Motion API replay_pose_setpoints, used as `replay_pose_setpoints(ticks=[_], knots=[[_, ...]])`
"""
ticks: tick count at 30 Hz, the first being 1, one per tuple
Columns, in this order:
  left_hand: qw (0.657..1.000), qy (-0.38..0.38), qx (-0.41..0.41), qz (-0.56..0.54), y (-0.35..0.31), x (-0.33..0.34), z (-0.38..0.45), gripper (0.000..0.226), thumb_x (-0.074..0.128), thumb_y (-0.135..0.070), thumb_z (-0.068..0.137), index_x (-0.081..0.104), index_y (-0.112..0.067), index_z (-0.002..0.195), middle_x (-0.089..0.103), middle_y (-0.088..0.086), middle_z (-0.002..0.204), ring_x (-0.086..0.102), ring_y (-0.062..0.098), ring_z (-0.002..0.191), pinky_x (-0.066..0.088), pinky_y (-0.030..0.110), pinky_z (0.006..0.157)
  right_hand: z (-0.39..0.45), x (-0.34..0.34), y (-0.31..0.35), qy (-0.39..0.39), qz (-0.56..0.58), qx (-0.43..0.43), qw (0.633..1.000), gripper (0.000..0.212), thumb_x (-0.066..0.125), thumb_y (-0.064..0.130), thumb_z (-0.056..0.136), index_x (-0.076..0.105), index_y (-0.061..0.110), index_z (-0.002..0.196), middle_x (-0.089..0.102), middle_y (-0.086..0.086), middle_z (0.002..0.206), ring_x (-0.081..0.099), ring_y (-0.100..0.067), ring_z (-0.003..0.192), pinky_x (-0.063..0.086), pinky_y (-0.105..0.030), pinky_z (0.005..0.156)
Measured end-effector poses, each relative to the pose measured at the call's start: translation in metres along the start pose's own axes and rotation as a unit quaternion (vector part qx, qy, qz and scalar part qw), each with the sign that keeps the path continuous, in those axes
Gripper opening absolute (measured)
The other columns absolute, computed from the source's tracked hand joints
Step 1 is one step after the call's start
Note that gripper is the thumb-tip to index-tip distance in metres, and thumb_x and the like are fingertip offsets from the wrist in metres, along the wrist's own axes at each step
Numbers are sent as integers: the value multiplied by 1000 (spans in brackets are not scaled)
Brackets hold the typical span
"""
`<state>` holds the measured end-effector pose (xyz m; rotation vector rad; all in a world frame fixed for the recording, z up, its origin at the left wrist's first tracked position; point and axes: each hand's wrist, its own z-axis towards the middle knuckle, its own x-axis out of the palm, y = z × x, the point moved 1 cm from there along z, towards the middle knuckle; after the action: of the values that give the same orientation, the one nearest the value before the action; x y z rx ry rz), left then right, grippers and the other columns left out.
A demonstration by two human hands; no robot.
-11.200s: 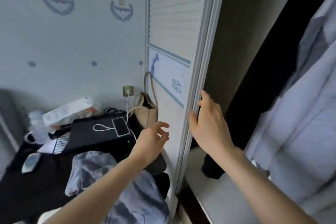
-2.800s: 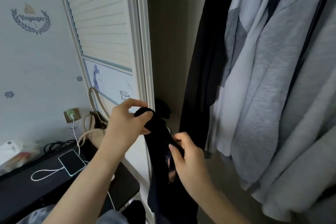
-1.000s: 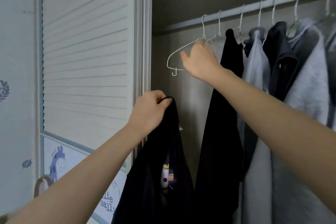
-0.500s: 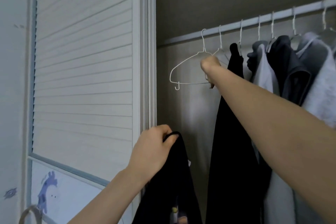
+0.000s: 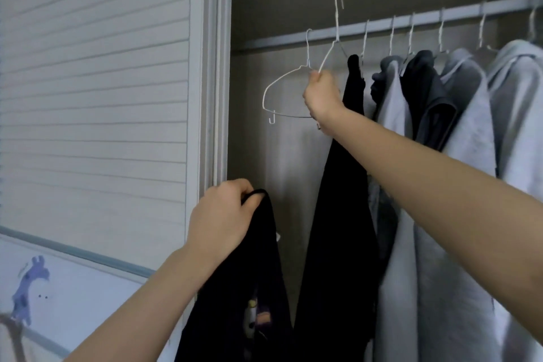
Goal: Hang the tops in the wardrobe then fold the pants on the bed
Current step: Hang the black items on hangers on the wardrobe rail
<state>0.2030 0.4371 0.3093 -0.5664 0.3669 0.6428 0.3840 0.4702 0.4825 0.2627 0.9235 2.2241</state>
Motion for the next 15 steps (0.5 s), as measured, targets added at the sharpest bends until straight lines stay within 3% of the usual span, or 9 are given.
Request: replay_pose_setpoints(ticks=[3,5,7,11,15], knots=[[999,4,-32,-27,-5,-1,-1,33,60,-33,93,54,-27,61,57,-9,61,58,15,65,40,30,57,-45,-12,-3,35,-1,-11,999,23,27,32,103,40,13,98,54,-14,88,48,-21,65,34,-29,50],[998,5,-51,-27,-10,-1,-4,36,61,-33,92,54,-26,58,55,-9,57,56,11,61,36,27,54,-79,-31,-6,66,14,-16,998,27,29,33,102,44,11,98,58,-14,91,54,-23,76,43,-36,61],[998,7,-60,-10,-16,0,-8,38,61,-33,91,54,-24,56,55,-7,56,55,11,61,34,26,53,-119,-52,-5,102,39,-9,994,27,31,35,102,46,15,94,61,-6,85,56,-17,75,48,-39,70],[995,19,-96,18,-32,-1,-20,39,61,-32,91,56,-18,54,55,-1,56,54,13,60,34,25,51,-194,-110,-6,163,114,5,980,26,31,35,102,43,25,81,57,11,65,54,-3,63,54,-34,70],[984,61,-165,16,-47,-3,-29,33,61,-28,90,67,-11,61,63,8,64,59,22,67,40,27,55,-245,-169,-11,209,198,87,954,29,31,28,103,48,23,81,57,10,56,55,-6,64,55,-40,77]])
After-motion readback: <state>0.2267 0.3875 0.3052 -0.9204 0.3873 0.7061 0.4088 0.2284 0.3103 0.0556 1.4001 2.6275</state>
